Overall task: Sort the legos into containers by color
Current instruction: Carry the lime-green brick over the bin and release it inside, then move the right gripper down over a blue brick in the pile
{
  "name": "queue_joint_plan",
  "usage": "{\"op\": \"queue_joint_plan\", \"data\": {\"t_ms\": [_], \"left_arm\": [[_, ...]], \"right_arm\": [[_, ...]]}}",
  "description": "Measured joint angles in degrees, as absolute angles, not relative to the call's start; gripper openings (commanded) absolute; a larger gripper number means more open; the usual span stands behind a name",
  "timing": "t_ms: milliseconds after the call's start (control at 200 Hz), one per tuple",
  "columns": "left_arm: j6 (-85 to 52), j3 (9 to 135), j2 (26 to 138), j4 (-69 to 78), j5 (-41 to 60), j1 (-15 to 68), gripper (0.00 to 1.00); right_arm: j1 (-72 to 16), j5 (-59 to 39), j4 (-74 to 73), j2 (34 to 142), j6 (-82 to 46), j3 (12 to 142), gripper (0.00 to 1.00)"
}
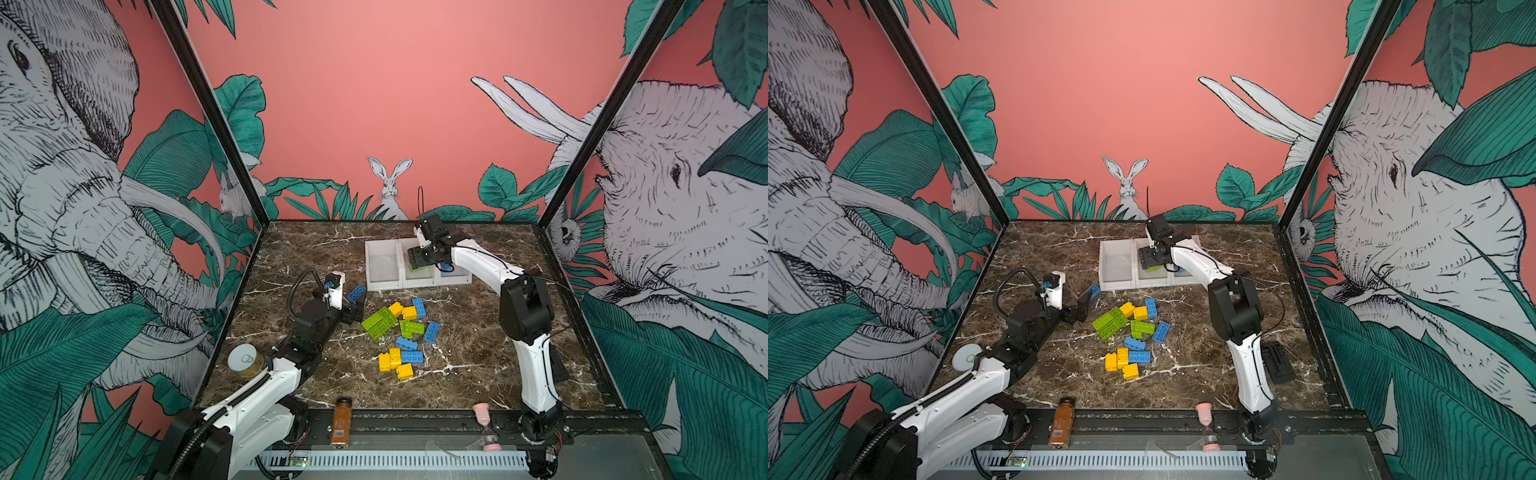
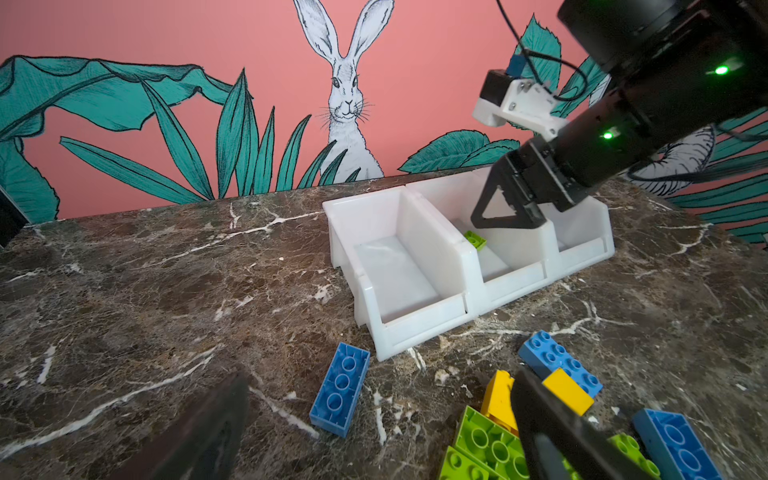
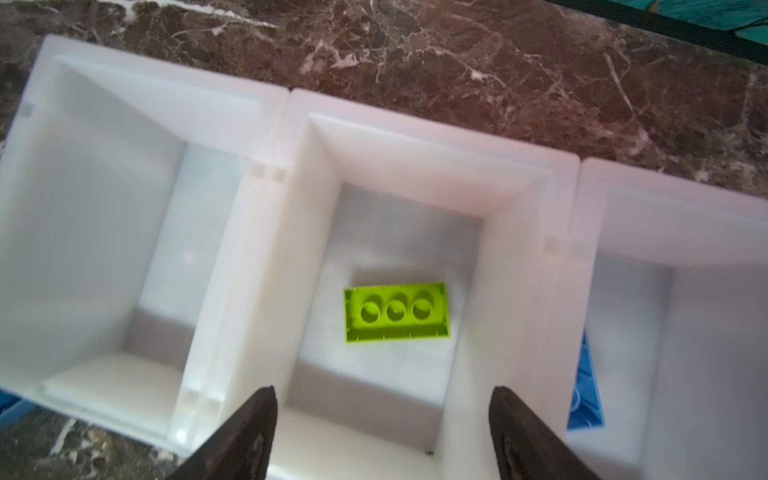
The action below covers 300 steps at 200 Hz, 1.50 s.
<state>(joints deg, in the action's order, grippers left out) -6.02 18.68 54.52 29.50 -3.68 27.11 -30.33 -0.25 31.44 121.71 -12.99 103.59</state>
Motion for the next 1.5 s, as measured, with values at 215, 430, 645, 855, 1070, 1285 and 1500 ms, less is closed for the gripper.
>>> {"op": "queue_joint_plan", "data": {"t_ms": [215, 430, 645, 855, 1070, 1285, 1500], "left_arm": [[-6.0, 18.7, 54.5, 29.5, -3.7, 27.1, 0.99], [-6.0, 18.3, 54.9, 30.4, -2.5, 27.1, 0.99], [-6.0, 18.3, 55.5, 31.5, -0.3, 27.1, 0.99], [-6.0, 17.5, 55.4, 32.6, 0.4, 27.1, 0.99], [-5.9, 17.0, 53.4, 32.4, -1.8, 27.1, 0.99], [-5.9, 16.4, 52.6, 32.6, -2.6, 27.1, 0.99], [-5.9, 16.4, 53.3, 32.6, -2.4, 27.1, 0.99]], "right_arm": [[-31.9, 0.4, 26.7, 103.3, -17.2, 82.3, 0.66], [-36.8, 1.9, 24.6, 90.8, -26.4, 61.1, 0.64], [-43.1, 3.9, 21.1, 83.5, -35.8, 49.4, 0.62], [-45.2, 5.1, 16.0, 86.1, -40.2, 48.4, 0.62], [-45.5, 5.8, 14.5, 88.9, -40.8, 48.6, 0.62], [-45.5, 5.8, 12.4, 92.7, -40.9, 50.0, 0.60], [-45.5, 6.8, 12.5, 95.2, -41.0, 51.0, 0.54]]}}
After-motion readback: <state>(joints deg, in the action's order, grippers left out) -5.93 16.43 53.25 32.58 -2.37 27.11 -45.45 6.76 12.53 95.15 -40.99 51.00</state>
